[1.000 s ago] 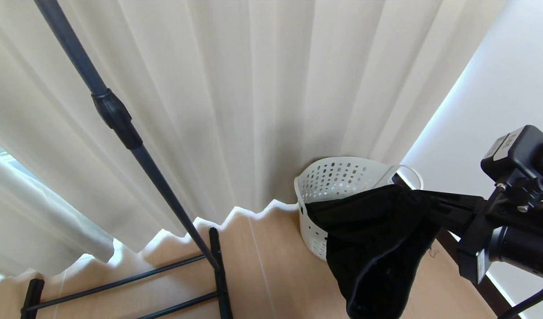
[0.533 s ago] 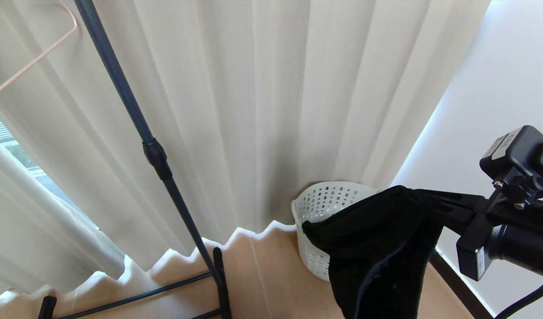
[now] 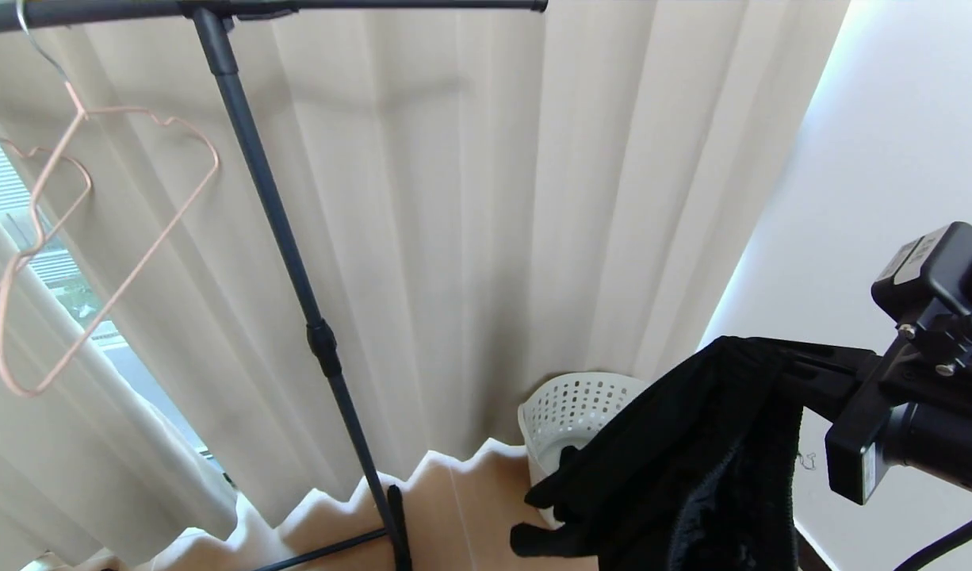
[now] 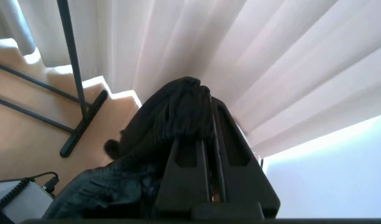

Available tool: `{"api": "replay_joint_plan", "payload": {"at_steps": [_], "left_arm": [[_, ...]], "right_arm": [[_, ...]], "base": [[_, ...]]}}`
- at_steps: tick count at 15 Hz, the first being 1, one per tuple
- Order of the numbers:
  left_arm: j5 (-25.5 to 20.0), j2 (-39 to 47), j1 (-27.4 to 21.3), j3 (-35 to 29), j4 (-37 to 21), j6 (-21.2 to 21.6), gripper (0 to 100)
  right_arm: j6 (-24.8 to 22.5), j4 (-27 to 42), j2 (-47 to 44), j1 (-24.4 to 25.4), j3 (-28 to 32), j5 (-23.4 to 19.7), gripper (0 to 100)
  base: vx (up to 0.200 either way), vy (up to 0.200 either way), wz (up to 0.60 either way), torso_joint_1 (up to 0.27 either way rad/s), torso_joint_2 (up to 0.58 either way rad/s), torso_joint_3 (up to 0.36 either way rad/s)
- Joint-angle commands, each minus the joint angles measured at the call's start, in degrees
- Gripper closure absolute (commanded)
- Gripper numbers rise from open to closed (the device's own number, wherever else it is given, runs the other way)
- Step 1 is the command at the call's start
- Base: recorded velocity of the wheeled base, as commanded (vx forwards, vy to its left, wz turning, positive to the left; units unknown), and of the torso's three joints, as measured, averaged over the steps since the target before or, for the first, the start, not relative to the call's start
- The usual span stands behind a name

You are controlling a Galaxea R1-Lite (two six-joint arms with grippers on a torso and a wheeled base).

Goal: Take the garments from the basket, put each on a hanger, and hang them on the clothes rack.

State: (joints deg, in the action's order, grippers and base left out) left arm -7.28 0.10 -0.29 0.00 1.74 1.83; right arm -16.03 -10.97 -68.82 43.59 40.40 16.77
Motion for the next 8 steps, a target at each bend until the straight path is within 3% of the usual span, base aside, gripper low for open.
{"api": "replay_joint_plan", "payload": {"at_steps": [1, 4, 8], "left_arm": [[0.07, -0.01, 0.03, 0.00, 0.01, 0.02, 0], [0.07, -0.01, 0.03, 0.00, 0.01, 0.02, 0], [0.07, -0.01, 0.03, 0.00, 0.01, 0.02, 0]], "right_arm": [[0.03, -0.01, 0.17, 0.00, 0.03, 0.01, 100], [-0.05, -0.01, 0.35, 0.00, 0.03, 0.01, 100], [-0.05, -0.01, 0.70, 0.00, -0.32, 0.01, 100]], "base": [[0.000, 0.000, 0.00, 0.173, -0.49, -0.119], [0.000, 0.000, 0.00, 0.186, -0.51, -0.199], [0.000, 0.000, 0.00, 0.211, -0.52, -0.308]]}}
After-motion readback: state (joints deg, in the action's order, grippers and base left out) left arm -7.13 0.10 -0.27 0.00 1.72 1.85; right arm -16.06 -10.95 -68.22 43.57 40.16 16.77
